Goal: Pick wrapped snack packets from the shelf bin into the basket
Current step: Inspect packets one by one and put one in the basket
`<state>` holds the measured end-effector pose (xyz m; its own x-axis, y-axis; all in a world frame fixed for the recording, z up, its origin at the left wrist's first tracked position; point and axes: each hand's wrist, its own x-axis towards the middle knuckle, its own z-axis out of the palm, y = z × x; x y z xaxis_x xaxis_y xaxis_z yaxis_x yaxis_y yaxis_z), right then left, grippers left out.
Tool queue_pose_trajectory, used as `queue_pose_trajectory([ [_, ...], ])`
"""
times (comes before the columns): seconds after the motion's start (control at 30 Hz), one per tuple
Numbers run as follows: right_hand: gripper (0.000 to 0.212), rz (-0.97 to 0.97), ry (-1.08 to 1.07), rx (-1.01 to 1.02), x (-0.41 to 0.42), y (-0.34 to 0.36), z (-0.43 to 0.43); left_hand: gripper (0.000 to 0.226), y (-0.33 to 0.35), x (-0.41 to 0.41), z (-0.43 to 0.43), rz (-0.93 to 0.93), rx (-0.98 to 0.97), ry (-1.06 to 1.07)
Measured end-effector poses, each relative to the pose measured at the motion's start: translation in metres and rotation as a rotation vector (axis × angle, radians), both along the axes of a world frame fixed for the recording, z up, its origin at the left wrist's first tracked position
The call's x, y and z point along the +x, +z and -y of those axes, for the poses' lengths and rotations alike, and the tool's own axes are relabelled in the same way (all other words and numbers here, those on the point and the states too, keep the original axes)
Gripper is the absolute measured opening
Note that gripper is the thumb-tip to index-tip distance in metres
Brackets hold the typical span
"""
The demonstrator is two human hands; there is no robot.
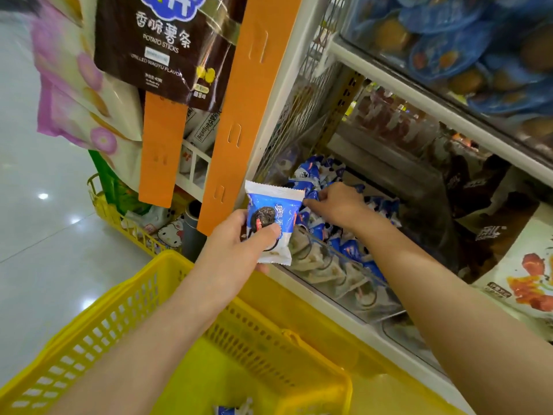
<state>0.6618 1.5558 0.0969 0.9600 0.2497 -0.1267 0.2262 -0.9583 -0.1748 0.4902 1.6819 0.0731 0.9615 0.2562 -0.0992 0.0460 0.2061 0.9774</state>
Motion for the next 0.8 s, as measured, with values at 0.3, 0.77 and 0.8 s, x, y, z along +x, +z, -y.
queue_pose_trajectory([
  [0.3,0.027,0.179,-0.045,0.312,-0.001,0.003,0.009,0.014,0.004,-0.003,-0.002,-0.02,-0.097,0.013],
  [0.77,0.009,-0.227,-0.035,0.844,-0.125,0.033,0.027,0.036,0.01,-0.011,0.004,-0.061,-0.562,0.008],
  [0.8,0.006,-0.233,-0.03,0.824,-0.13,0.03,0.026,0.038,0.01,-0.012,0.007,-0.07,-0.567,-0.022],
])
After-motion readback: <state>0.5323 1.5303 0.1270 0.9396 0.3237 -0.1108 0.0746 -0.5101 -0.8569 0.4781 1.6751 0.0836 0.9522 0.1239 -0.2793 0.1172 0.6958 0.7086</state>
